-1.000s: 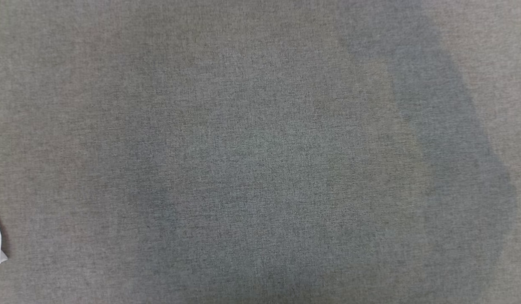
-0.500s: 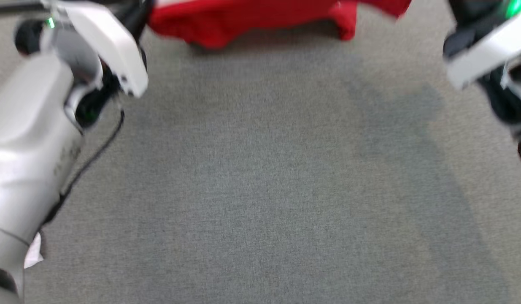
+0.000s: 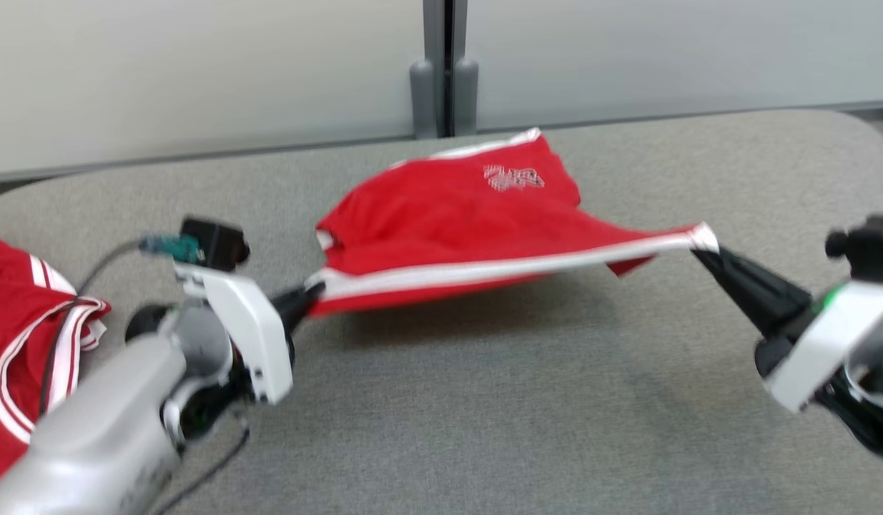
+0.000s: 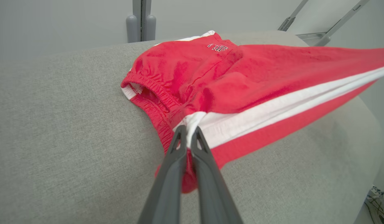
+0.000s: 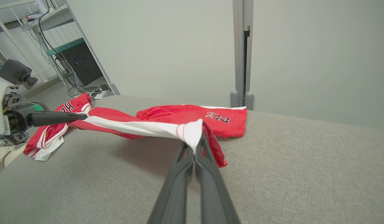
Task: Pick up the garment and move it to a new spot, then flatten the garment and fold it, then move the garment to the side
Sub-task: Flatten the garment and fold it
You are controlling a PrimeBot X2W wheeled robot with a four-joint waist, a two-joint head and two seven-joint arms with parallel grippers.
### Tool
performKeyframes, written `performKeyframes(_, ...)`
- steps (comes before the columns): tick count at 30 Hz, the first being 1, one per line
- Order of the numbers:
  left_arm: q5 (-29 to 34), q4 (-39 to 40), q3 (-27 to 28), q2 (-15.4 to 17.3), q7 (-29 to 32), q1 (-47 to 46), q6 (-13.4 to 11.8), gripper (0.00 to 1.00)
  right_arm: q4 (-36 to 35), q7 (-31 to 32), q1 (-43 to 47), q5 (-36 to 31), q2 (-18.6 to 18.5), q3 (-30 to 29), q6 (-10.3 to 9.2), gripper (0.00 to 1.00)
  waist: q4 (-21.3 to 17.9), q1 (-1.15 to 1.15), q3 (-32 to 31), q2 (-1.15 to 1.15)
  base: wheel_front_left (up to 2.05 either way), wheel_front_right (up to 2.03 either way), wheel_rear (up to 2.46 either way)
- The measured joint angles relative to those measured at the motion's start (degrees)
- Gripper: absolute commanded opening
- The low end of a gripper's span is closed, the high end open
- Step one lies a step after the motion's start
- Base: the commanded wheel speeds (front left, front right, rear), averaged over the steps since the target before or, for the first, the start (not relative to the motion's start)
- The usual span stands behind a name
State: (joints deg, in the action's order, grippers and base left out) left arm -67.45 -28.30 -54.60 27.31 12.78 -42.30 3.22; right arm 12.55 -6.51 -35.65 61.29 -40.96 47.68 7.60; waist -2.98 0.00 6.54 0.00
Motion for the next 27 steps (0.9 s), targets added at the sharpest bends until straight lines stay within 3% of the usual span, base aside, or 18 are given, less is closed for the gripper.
performKeyframes(10,-4.15,25.84,-1.32,9.33,2.41,16.26,-10.72,0.00,-11.04,2.58,20.39,1.81,-3.44,-12.07,-0.01,0.00,-2.00,0.00,-3.58,0.00,0.00,0.00,0.00)
performKeyframes(16,-6.36,34.11,-1.48,14.59,7.32,18.46,-15.08,0.00,-15.50,9.77,25.44,-0.60,-2.09,-18.33,0.00,0.00,-1.58,0.00,-2.30,0.00,0.00,0.00,0.00)
performKeyframes(22,-10.46,36.30,-0.92,16.78,14.97,15.43,-14.90,0.00,-18.07,19.25,24.29,-3.69,1.64,-23.86,-0.01,0.00,-1.08,0.00,0.10,0.00,0.00,0.00,0.00)
performKeyframes(27,-15.12,33.94,0.21,15.58,24.35,7.99,-12.89,0.00,-17.61,25.42,19.15,-1.72,4.11,-27.44,-0.02,0.00,0.00,0.00,3.05,0.00,0.00,0.00,0.00)
